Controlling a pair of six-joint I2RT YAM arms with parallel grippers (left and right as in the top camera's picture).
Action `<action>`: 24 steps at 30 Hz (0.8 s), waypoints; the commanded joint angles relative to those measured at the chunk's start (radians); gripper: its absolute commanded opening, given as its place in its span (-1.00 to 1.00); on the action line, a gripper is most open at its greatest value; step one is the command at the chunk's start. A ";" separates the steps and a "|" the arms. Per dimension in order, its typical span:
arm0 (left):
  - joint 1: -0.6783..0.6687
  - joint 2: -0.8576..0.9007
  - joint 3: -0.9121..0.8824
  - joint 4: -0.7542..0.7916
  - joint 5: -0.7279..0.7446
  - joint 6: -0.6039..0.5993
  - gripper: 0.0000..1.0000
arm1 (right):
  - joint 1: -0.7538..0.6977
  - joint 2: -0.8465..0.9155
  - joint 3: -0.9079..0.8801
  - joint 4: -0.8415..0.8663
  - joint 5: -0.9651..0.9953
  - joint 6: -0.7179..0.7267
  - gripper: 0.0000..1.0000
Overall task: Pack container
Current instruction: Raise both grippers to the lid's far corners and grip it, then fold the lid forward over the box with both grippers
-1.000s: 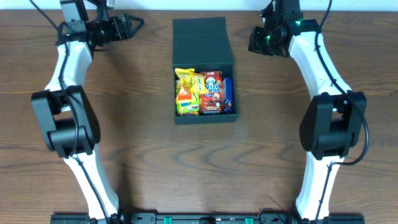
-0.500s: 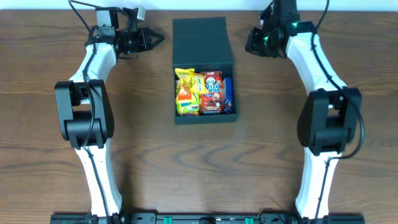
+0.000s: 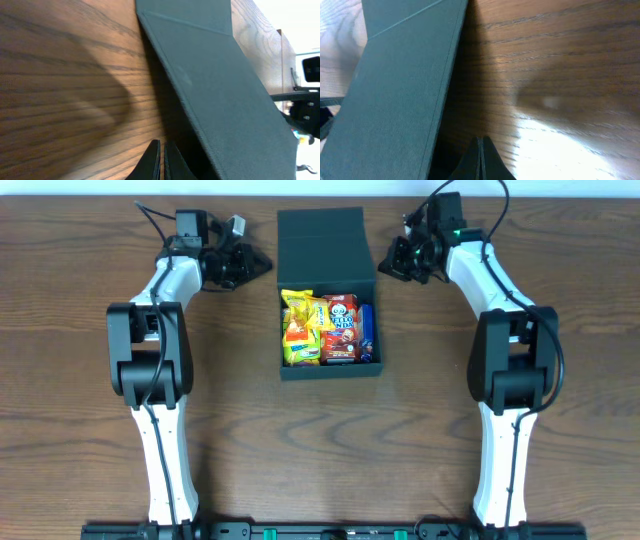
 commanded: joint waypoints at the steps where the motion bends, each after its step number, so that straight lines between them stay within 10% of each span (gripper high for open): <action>1: -0.004 0.021 0.014 -0.007 0.039 -0.031 -0.88 | 0.013 0.035 0.007 0.004 -0.053 0.039 -0.97; 24: -0.028 0.018 0.034 0.021 0.205 -0.032 -0.88 | 0.004 0.070 0.008 0.190 -0.439 0.007 -0.97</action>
